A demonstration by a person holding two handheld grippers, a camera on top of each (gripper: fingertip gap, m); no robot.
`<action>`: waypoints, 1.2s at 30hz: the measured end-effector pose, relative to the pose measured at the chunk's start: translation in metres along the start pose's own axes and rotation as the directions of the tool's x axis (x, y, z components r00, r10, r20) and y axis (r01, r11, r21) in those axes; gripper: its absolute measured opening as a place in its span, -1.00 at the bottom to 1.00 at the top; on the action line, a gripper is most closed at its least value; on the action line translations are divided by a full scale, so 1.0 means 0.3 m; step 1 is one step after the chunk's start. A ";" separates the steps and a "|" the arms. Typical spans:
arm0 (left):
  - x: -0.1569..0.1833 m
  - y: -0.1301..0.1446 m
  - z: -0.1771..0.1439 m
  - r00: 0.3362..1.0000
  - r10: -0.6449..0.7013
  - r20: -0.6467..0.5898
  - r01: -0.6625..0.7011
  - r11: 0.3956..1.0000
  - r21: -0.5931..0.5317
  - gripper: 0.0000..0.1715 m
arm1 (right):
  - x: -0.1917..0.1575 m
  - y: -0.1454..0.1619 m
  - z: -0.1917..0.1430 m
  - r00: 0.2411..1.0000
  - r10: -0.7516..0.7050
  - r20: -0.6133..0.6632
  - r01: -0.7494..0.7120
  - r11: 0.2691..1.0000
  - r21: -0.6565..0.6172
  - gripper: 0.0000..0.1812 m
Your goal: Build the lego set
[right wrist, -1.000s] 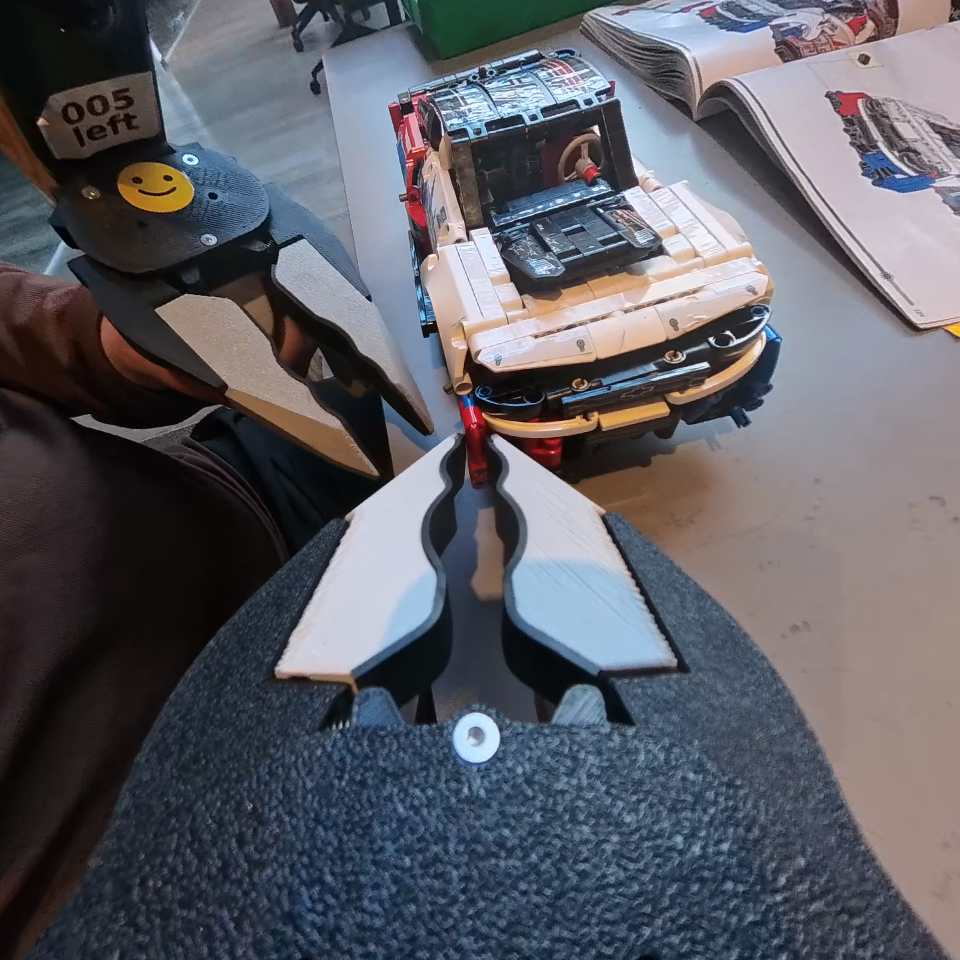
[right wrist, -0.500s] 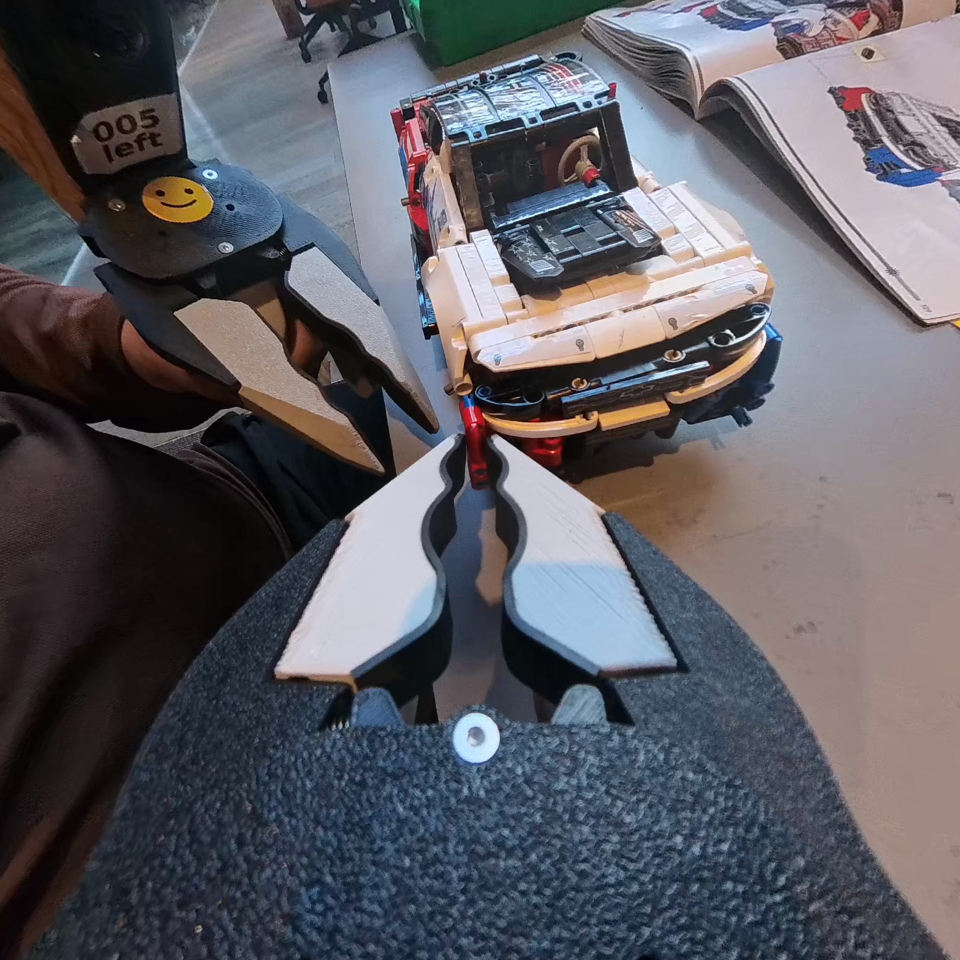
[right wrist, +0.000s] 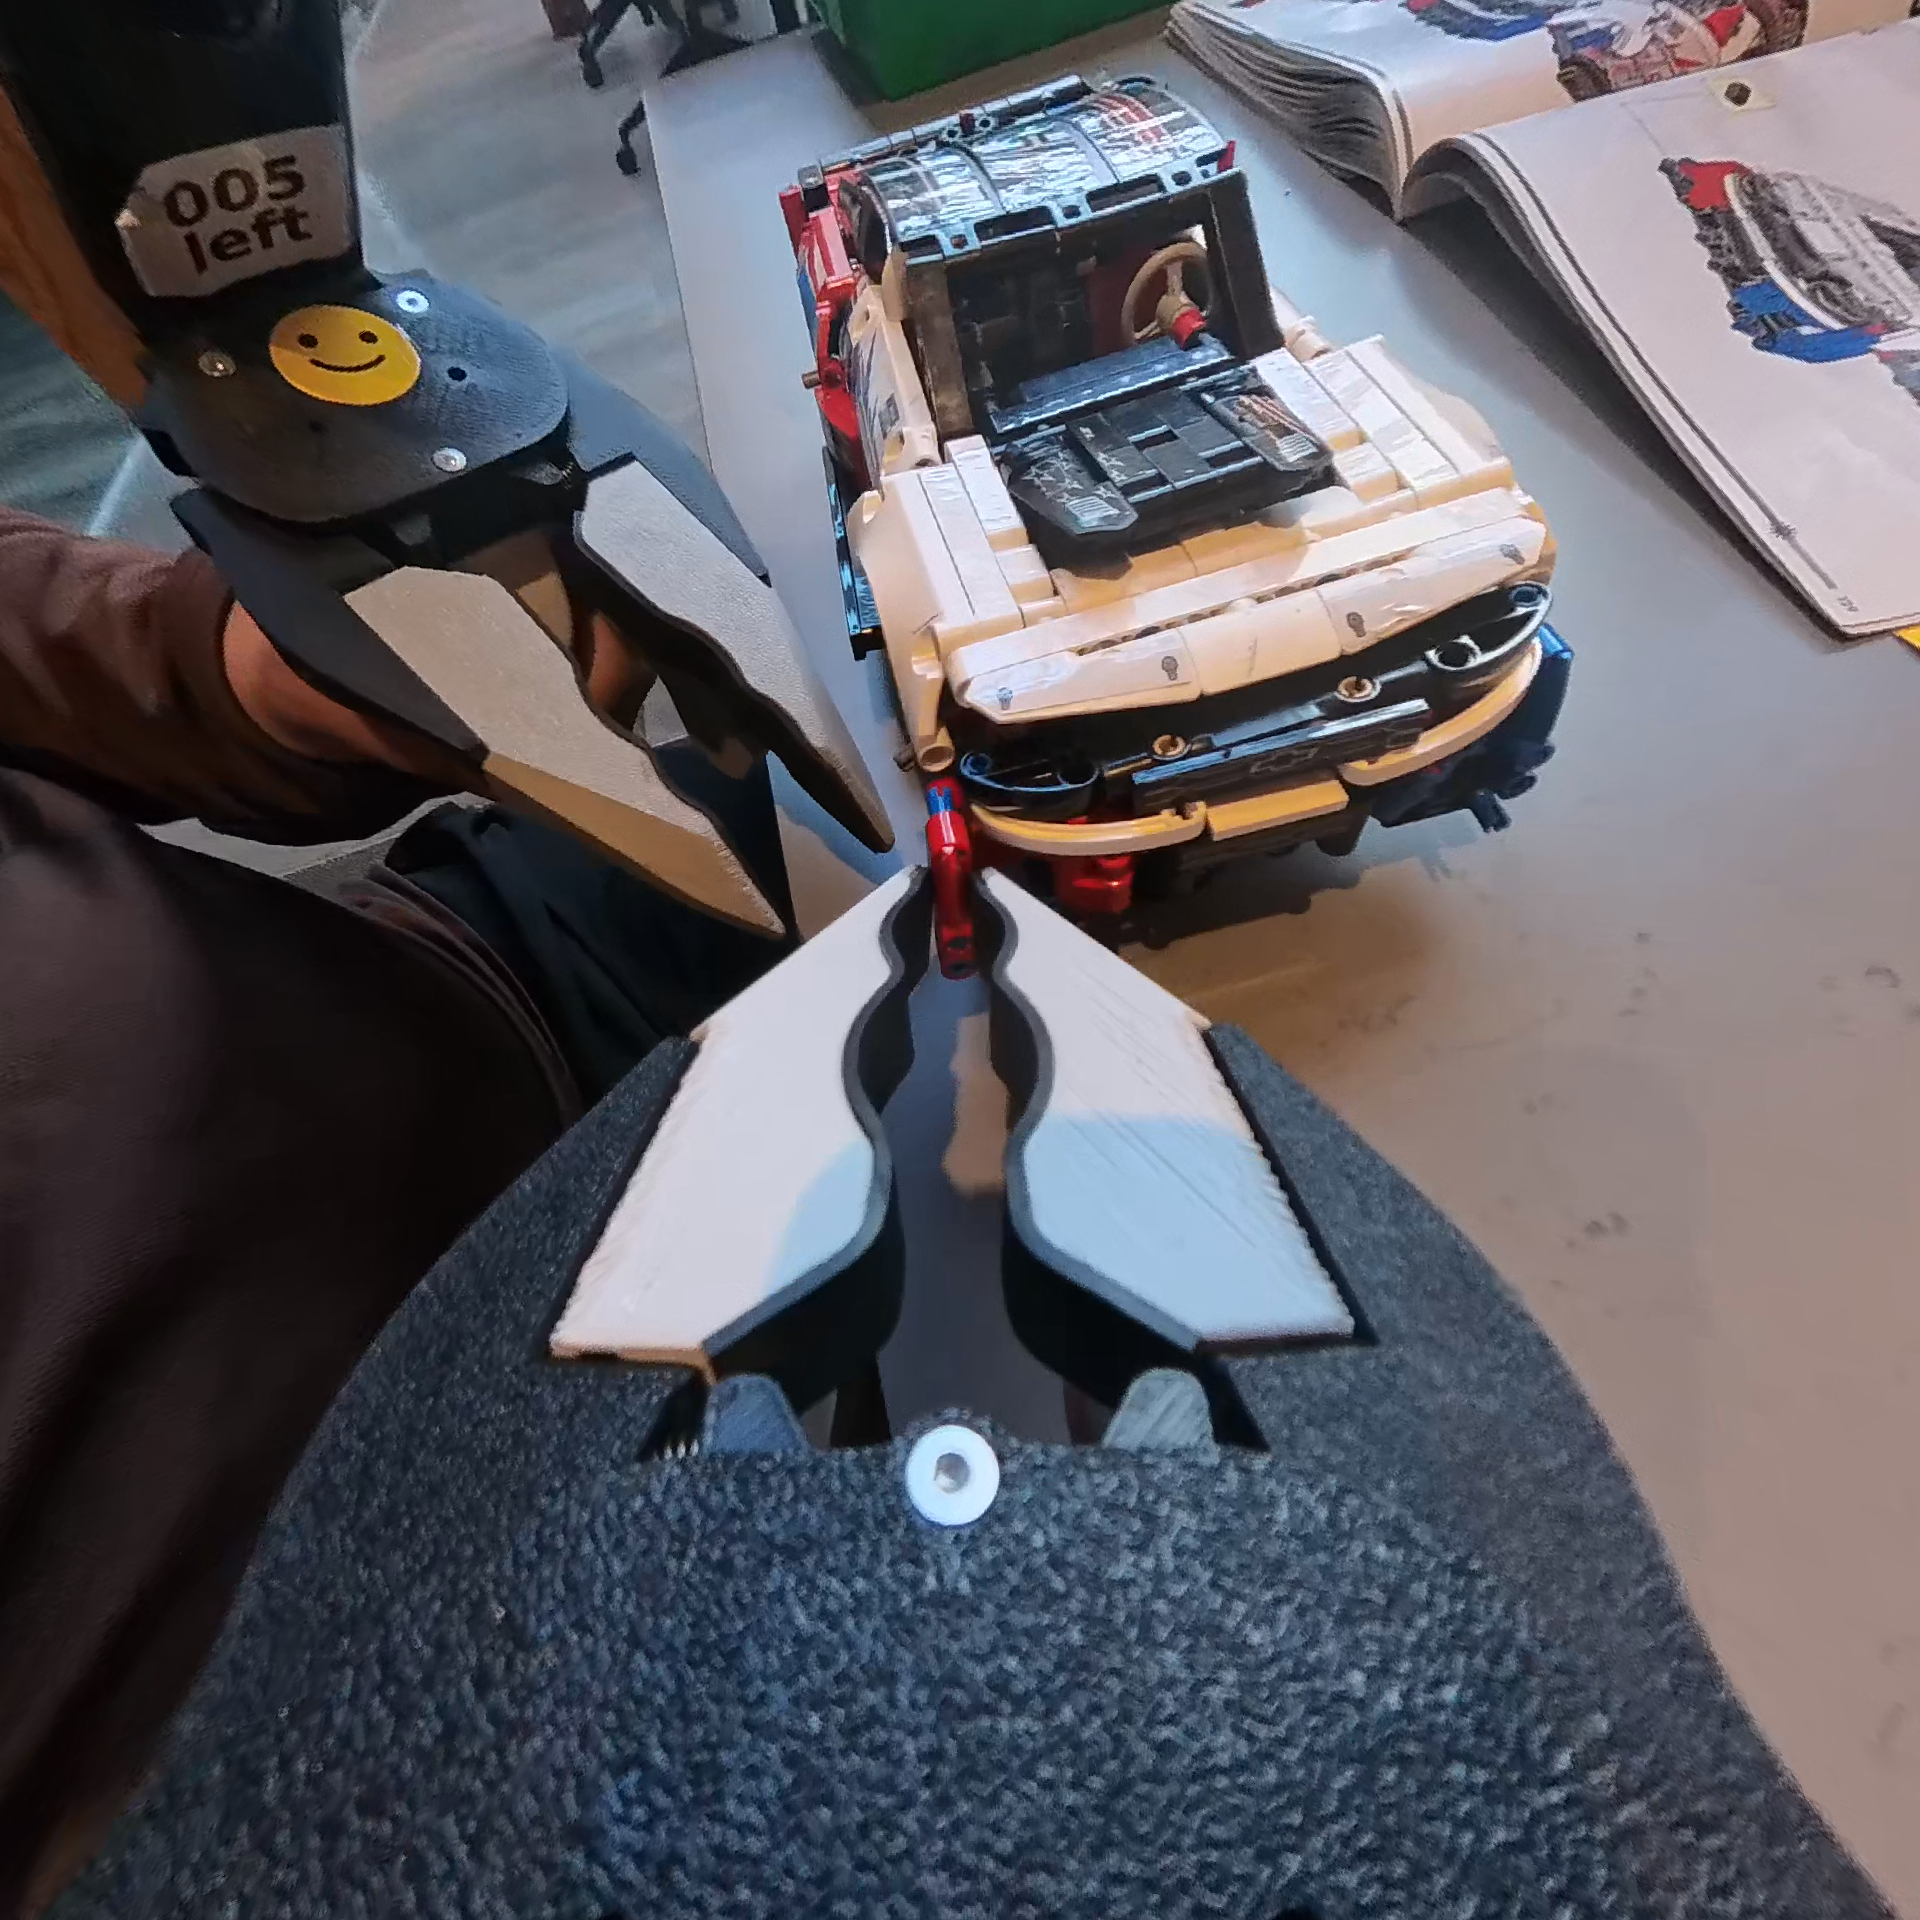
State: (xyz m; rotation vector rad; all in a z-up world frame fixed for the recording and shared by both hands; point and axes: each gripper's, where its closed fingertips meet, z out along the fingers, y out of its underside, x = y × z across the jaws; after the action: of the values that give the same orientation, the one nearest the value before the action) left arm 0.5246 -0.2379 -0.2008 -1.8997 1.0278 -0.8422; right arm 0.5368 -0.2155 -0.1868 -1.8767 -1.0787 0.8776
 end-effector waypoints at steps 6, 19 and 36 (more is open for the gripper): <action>-0.001 0.018 -0.010 1.000 0.000 0.004 0.000 1.000 -0.009 -0.70 | 0.012 0.003 -0.009 0.999 0.034 0.007 -0.034 0.999 0.003 -0.94; -0.007 0.017 -0.023 1.000 -0.012 -0.021 0.012 1.000 0.012 -0.70 | 0.015 -0.007 0.010 0.995 -0.064 -0.076 0.064 0.998 0.003 -0.94; -0.013 0.035 0.003 0.999 -0.014 -0.036 0.014 1.000 -0.005 -0.69 | 0.006 -0.005 0.015 0.998 -0.042 -0.041 0.042 0.999 -0.003 -0.94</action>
State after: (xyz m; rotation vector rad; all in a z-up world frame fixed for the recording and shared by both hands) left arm 0.5200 -0.2380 -0.2112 -1.9041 1.0406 -0.8854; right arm 0.5333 -0.2121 -0.1880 -1.8590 -1.0904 0.8108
